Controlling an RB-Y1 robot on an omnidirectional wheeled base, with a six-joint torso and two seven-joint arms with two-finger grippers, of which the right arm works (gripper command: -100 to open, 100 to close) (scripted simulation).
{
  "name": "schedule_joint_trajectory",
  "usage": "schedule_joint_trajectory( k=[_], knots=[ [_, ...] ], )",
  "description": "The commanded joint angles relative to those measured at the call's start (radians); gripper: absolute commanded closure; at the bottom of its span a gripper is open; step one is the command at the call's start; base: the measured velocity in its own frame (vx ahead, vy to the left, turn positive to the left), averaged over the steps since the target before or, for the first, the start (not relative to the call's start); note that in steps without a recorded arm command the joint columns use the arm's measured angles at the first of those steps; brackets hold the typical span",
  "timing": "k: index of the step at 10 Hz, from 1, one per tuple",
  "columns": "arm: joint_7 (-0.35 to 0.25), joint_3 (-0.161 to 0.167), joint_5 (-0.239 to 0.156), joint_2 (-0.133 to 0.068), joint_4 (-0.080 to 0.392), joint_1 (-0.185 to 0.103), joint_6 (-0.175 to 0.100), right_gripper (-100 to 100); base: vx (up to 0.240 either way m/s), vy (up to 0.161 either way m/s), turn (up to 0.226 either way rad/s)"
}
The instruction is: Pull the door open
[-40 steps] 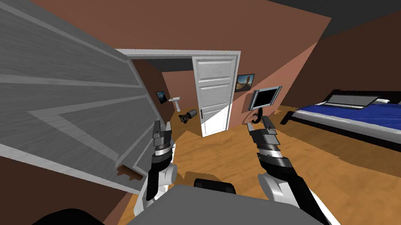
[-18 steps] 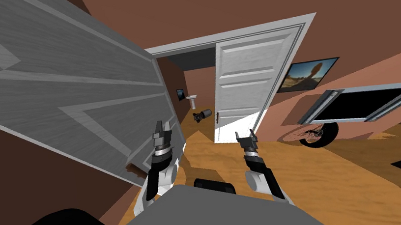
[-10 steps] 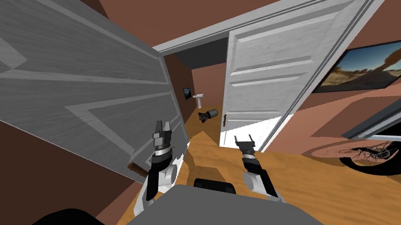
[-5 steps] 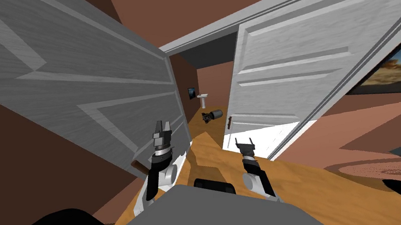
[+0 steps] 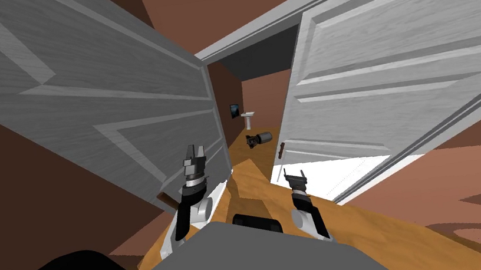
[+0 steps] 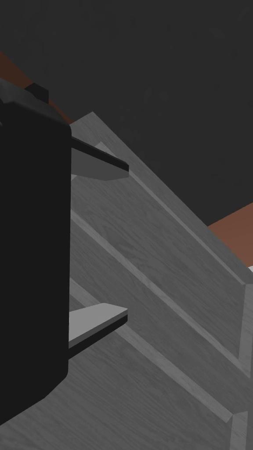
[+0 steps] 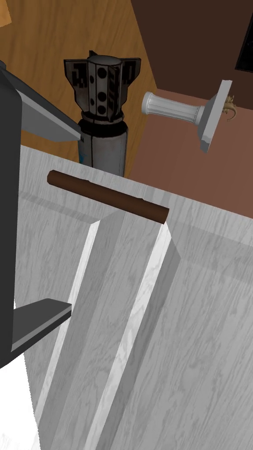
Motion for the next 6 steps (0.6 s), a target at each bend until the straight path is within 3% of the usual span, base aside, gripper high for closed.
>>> schedule_joint_trajectory(
  k=[1,6],
  knots=[
    [-0.038,0.006,-0.033,-0.007,0.05,-0.017,-0.018,-100,0.082,-0.042,0.169],
    [-0.132,0.026,-0.118,-0.022,0.176,-0.057,-0.065,-100,0.086,-0.043,0.139]
  ],
)
